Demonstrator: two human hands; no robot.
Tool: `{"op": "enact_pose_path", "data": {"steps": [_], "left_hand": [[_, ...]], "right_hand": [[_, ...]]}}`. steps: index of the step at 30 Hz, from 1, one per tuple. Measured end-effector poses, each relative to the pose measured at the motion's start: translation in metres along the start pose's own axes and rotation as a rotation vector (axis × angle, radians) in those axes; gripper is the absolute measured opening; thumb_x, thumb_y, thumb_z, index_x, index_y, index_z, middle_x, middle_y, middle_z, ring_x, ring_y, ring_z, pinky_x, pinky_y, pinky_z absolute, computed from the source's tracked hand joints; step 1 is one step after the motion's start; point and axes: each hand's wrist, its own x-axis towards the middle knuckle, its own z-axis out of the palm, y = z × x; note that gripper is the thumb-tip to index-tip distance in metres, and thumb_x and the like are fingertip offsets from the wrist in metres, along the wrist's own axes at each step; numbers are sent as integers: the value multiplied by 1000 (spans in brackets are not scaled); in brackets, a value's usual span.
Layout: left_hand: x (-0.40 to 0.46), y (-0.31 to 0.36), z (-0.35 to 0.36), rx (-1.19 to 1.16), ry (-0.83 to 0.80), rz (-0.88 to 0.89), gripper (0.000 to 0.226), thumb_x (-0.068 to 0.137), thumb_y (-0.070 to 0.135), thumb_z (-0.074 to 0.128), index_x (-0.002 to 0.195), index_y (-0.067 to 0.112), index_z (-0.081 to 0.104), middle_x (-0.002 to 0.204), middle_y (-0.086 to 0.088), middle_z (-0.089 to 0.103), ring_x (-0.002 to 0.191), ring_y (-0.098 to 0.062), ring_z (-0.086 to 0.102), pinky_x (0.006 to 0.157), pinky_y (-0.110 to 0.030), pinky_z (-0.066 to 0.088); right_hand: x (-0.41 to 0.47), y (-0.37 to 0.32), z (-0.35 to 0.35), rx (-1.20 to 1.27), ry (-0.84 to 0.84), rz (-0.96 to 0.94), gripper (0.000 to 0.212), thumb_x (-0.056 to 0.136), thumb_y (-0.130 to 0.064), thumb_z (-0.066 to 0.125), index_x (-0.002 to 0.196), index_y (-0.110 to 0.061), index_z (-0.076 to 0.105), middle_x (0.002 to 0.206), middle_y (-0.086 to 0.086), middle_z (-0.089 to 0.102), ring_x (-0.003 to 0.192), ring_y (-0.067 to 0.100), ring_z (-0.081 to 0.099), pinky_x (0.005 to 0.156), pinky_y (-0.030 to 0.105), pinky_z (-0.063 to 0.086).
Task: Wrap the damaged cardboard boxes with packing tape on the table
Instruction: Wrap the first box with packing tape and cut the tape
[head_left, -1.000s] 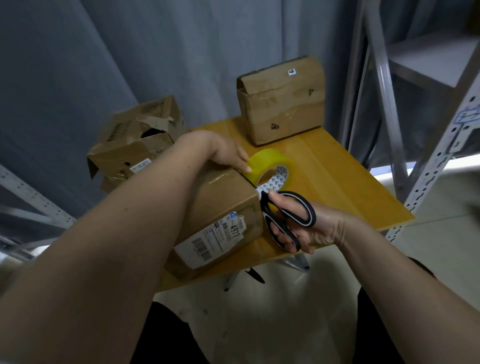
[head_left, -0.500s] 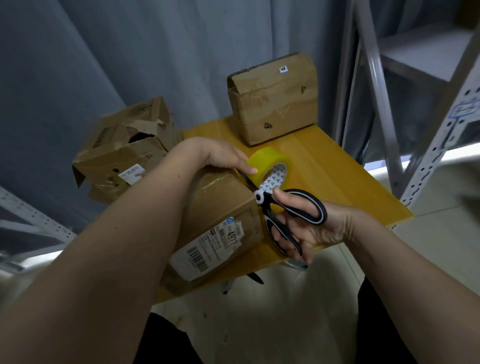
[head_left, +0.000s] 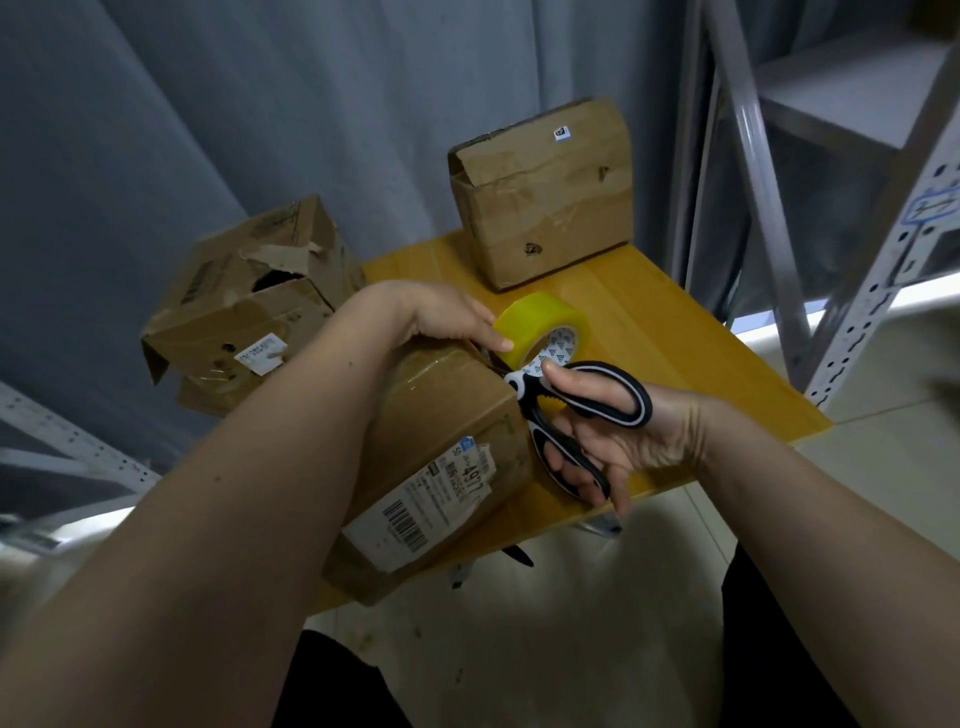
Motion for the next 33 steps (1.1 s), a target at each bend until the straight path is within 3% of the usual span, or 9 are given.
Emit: {"op": "enact_pose_path", "data": {"steps": [7, 11, 14, 16, 18, 21, 24, 28, 33], "left_hand": [[2, 6, 8, 34, 75, 31, 61, 85, 42, 69, 139, 18, 51, 138, -3, 54, 125, -22, 51, 109, -41, 39], [-1, 4, 7, -31, 82, 43, 52, 85, 43, 69, 129, 17, 59, 127, -5, 62, 116, -23, 58, 105, -43, 44], [-3, -2, 8, -129, 161, 69, 56, 85, 43, 69, 133, 18, 56, 131, -4, 60, 119, -23, 57, 107, -42, 42], [-5, -6, 11, -342, 191, 155, 43, 87, 37, 69, 125, 20, 59, 123, -5, 67, 105, -20, 67, 106, -41, 44], [-6, -9, 11, -523, 221, 252, 35, 89, 29, 67, 123, 21, 60, 112, -3, 72, 87, -17, 73, 108, -38, 42], [-5, -12, 12, -584, 229, 281, 40, 91, 23, 65, 129, 18, 57, 115, -12, 71, 87, -20, 72, 105, -40, 45], [-7, -9, 16, -562, 216, 307, 40, 93, 21, 63, 132, 20, 54, 118, -8, 70, 87, -16, 73, 102, -36, 47], [-11, -5, 19, -606, 297, 358, 45, 93, 24, 63, 136, 19, 51, 123, 1, 67, 85, -13, 73, 115, -40, 32], [-17, -5, 21, -706, 383, 444, 37, 95, 20, 60, 131, 16, 55, 127, -3, 64, 79, -14, 70, 108, -37, 42]], "right_hand": [[-7, 4, 0, -74, 157, -81, 70, 88, -67, 33, 66, -5, 55, 55, 12, 46, 39, 20, 50, 31, 18, 37], [-9, 5, -4, -130, 228, -94, 66, 84, -70, 39, 65, -9, 54, 57, 10, 41, 41, 21, 42, 48, 27, 23], [-10, 4, -8, -179, 228, -93, 65, 83, -73, 42, 63, -13, 57, 55, 10, 44, 41, 18, 46, 39, 19, 30], [-10, 4, -8, -268, 202, -44, 65, 80, -74, 42, 71, -12, 59, 58, 8, 50, 46, 19, 52, 35, 19, 36], [-9, 7, -7, -321, 180, 30, 71, 72, -79, 45, 82, -9, 60, 65, 10, 52, 55, 21, 55, 42, 23, 44], [-11, 10, -10, -301, 196, 32, 76, 70, -80, 46, 88, -8, 61, 71, 11, 53, 61, 20, 56, 50, 26, 49], [-17, 5, -16, -328, 214, 57, 70, 75, -74, 46, 93, -9, 63, 74, 11, 53, 64, 18, 56, 53, 26, 51], [-25, 4, -22, -381, 303, 95, 67, 77, -70, 57, 101, -8, 66, 72, 3, 57, 67, 14, 56, 61, 25, 49], [-26, 7, -24, -352, 437, 19, 66, 70, -62, 71, 101, -3, 68, 75, 3, 58, 68, 13, 53, 61, 24, 41]]}}
